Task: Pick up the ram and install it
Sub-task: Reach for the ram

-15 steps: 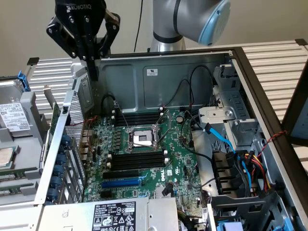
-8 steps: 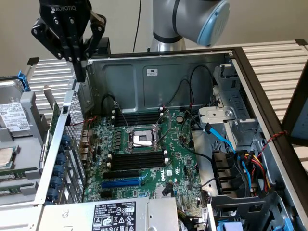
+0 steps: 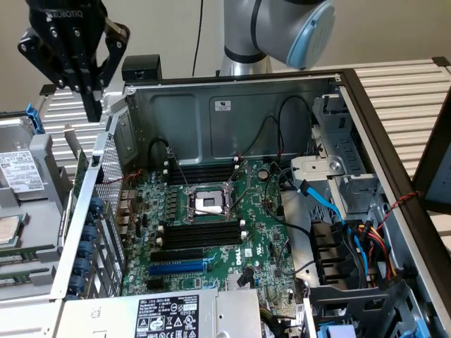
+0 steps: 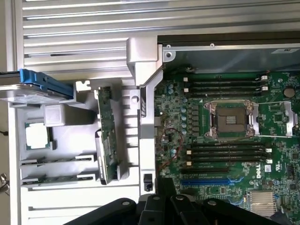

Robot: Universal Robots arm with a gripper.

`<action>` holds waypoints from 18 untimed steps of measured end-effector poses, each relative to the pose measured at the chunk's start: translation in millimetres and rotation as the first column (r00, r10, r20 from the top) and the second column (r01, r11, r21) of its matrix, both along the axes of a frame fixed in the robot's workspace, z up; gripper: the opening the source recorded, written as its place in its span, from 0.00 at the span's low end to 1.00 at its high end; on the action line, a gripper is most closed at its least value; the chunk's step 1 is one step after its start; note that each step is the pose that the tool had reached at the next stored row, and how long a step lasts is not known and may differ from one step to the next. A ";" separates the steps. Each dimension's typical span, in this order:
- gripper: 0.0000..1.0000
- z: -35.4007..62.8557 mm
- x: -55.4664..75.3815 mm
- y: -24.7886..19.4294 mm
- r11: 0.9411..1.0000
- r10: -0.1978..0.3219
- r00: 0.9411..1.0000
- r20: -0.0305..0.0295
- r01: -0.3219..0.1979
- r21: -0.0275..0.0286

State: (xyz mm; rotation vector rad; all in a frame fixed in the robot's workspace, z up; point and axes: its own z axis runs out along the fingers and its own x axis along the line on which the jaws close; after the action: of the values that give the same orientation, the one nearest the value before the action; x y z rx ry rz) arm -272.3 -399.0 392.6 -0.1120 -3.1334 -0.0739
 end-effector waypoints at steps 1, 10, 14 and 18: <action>0.11 0.0 -3.8 0.0 1.000 0.000 1.000 -0.001 0.000 0.000; 0.11 0.0 -39.9 -1.7 1.000 0.000 1.000 -0.010 0.000 0.000; 0.11 -0.1 -56.0 -4.1 1.000 0.000 1.000 -0.012 0.000 0.000; 0.11 -0.2 -71.2 -7.3 1.000 0.000 1.000 -0.012 0.000 0.000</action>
State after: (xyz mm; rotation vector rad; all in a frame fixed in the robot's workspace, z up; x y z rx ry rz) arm -343.4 -406.2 392.4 -0.1119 -3.1212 -0.0729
